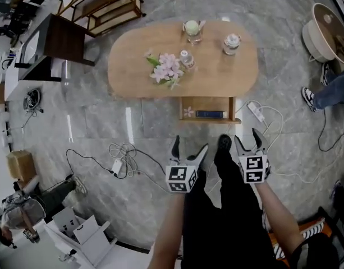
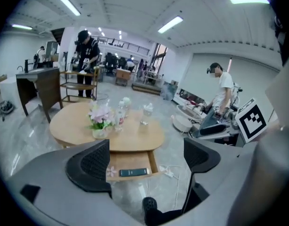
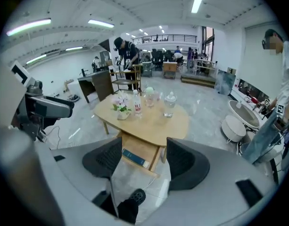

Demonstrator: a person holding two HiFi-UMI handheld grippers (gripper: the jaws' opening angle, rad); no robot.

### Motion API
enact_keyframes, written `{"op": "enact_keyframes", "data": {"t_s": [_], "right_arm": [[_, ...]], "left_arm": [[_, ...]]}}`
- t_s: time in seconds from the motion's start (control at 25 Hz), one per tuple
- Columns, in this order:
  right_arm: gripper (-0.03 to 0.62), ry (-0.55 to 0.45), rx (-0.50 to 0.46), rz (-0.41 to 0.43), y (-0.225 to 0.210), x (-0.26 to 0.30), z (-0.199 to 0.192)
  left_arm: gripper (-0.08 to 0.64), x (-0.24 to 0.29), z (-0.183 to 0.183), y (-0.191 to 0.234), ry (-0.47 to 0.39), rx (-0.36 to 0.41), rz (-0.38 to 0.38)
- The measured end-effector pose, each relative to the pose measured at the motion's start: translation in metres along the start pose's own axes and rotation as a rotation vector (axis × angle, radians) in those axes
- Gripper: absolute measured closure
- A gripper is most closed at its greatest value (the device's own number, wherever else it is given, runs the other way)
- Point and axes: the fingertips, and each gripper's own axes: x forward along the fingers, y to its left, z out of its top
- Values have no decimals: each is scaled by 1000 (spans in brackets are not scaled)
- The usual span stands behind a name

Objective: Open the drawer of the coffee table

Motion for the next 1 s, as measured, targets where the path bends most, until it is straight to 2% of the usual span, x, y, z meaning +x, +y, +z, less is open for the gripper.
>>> {"op": "enact_keyframes", "data": {"t_s": [0.12, 0.36, 0.56, 0.72, 1.0], "right_arm": [[321, -90, 32, -11, 13, -33, 32], [321, -255, 62, -24, 52, -110, 68], [321, -374, 62, -37, 110, -182, 78], [321, -429, 42, -56, 159, -231, 78], [321, -523, 36, -101, 217, -313, 69]], "left_arm": [[54, -36, 37, -18, -89, 67, -8], [55, -128, 78, -37, -269, 108, -33], [58, -214, 68, -43, -340, 145, -94], [71, -269, 58, -45, -383, 179, -141], [113, -353, 48, -43, -498, 228, -167]]}}
